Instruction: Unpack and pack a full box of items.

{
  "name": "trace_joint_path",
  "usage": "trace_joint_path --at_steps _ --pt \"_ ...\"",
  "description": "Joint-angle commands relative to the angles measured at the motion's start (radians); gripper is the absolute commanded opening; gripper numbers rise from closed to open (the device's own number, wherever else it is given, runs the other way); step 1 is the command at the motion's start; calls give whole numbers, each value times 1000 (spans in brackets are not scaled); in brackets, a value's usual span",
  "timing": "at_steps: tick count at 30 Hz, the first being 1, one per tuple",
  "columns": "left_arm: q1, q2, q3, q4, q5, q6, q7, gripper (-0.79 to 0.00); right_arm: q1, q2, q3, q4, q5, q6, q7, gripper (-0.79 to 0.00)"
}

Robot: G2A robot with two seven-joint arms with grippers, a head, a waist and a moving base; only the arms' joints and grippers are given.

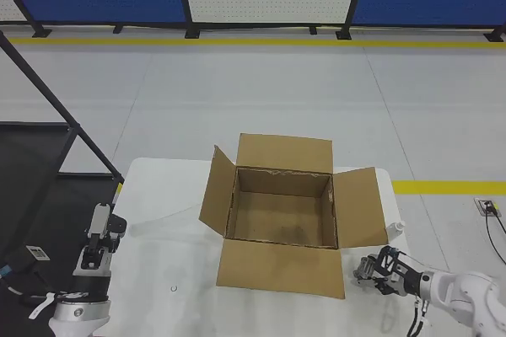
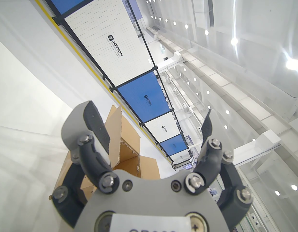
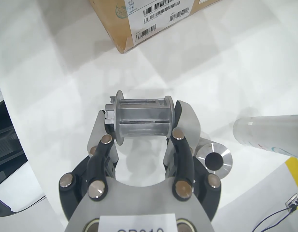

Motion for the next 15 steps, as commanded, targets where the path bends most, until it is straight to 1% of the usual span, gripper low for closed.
trace_joint_path --at_steps 1,5,6,9,12,13,14,15 --pt "0 0 0 0 0 0 0 0 4 0 -4 5 1 2 1 -717" --pt "0 0 0 0 0 0 0 0 4 1 -8 9 2 2 0 -489" --pt "0 0 0 0 0 0 0 0 3 2 -7 7 2 2 -1 -462" --pt "0 0 0 0 0 0 0 0 -1 4 -6 2 2 6 -3 -416" --pt "0 0 0 0 0 0 0 0 -3 6 -4 -4 2 9 -5 -400" --pt "0 0 0 0 0 0 0 0 -4 6 -3 -8 3 11 -6 -382" --pt "0 0 0 0 0 0 0 0 -5 6 -3 -9 5 13 -7 -345" --pt "0 0 0 0 0 0 0 0 -5 7 -3 -11 6 15 -7 -329"
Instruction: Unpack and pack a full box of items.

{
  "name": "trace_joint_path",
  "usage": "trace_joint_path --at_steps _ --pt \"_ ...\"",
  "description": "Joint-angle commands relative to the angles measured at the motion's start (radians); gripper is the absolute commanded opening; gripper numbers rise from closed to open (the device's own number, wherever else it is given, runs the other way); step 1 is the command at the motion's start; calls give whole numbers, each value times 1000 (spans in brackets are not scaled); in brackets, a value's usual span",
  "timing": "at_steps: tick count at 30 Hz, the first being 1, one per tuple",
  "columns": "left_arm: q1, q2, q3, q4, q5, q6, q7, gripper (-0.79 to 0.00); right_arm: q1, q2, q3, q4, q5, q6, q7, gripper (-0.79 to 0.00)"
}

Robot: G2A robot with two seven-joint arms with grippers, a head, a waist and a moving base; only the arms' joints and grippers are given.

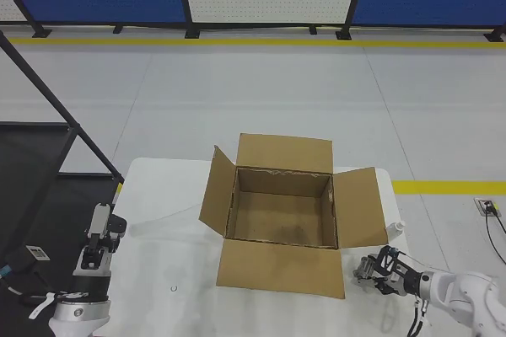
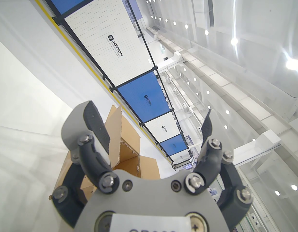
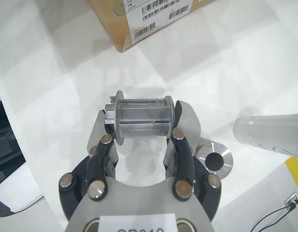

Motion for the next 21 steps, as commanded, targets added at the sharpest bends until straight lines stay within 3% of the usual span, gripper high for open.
trace_joint_path --at_steps 1,4,9,21 --pt "0 0 0 0 0 0 0 0 -1 1 -1 -4 2 3 1 -292" --pt "0 0 0 0 0 0 0 0 1 1 -5 -6 3 5 4 -182" --pt "0 0 0 0 0 0 0 0 10 1 -12 -1 8 6 11 -77" --pt "0 0 0 0 0 0 0 0 -10 11 10 -33 17 -16 -35 -34"
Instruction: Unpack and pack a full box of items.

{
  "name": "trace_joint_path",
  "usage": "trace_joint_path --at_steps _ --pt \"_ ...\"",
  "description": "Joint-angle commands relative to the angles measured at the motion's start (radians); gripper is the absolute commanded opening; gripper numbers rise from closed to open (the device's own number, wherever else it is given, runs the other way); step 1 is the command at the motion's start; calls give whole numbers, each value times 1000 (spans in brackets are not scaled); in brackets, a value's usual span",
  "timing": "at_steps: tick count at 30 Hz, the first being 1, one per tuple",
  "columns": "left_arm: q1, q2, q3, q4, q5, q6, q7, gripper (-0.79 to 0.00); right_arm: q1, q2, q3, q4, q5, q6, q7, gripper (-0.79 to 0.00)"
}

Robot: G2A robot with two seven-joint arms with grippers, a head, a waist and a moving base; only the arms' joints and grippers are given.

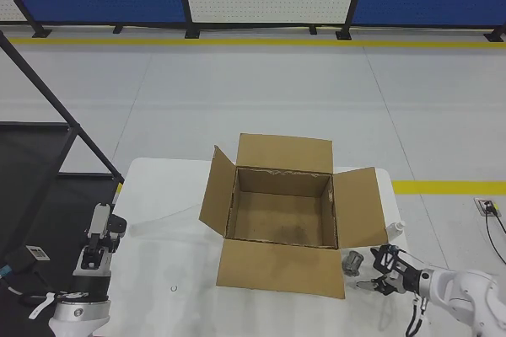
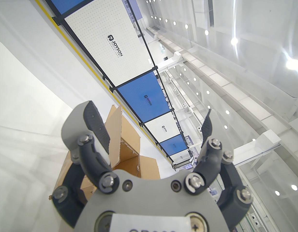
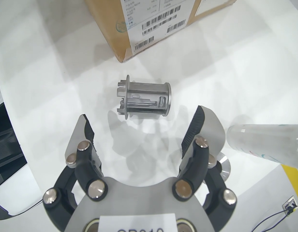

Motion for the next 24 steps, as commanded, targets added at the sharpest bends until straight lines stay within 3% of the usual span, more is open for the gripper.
trace_joint_path --at_steps 1,18,24 --pt "0 0 0 0 0 0 0 0 -10 4 13 -10 -3 -14 -24 -28" --pt "0 0 0 0 0 0 0 0 -222 49 219 -197 49 -52 -282 0" --pt "0 0 0 0 0 0 0 0 -236 51 230 -212 53 -52 -290 0"
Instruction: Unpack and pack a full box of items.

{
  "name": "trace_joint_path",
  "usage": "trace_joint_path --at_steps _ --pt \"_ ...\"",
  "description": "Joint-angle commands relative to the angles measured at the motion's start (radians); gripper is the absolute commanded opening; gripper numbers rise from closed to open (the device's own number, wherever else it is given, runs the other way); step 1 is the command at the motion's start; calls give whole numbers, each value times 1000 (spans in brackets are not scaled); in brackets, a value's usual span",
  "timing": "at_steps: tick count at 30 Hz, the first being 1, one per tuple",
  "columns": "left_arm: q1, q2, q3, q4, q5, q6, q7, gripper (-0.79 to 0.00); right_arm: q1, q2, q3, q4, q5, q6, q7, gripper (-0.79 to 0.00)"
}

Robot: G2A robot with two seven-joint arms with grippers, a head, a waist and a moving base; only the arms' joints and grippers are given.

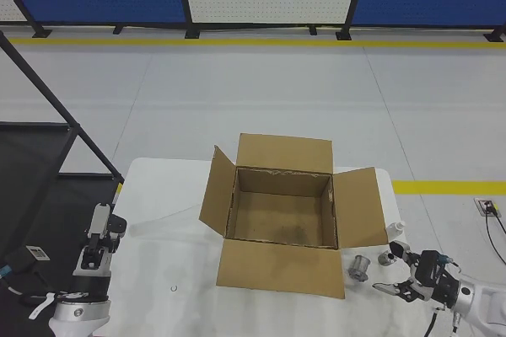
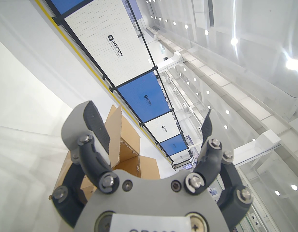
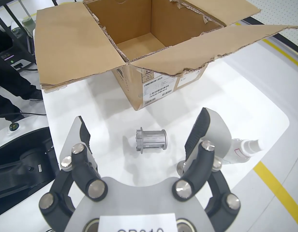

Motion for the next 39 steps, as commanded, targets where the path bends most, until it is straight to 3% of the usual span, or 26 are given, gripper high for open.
trace_joint_path --at_steps 1,10,12,13,17,20,30,39 --pt "0 0 0 0 0 0 0 0 0 0 0 0 0 0 0 0" --pt "7 0 -2 -5 -3 -5 10 0 32 -14 -61 24 92 77 52 -9" --pt "15 0 -7 -10 -5 -11 18 0 68 -19 -91 58 113 96 84 -332" --pt "20 0 -11 -12 -6 -14 21 0 86 -22 -108 76 127 91 92 -416" --pt "34 0 -22 -17 -13 -23 31 0 152 -30 -150 157 145 79 90 -600" --pt "42 0 -25 -19 -13 -29 35 0 185 -39 -178 204 156 102 73 -785" --pt "65 1 -26 -29 -6 -45 43 0 255 -72 -264 306 225 227 49 -785" --pt "89 0 -35 -39 -9 -58 58 0 337 -108 -352 361 334 247 89 -785"
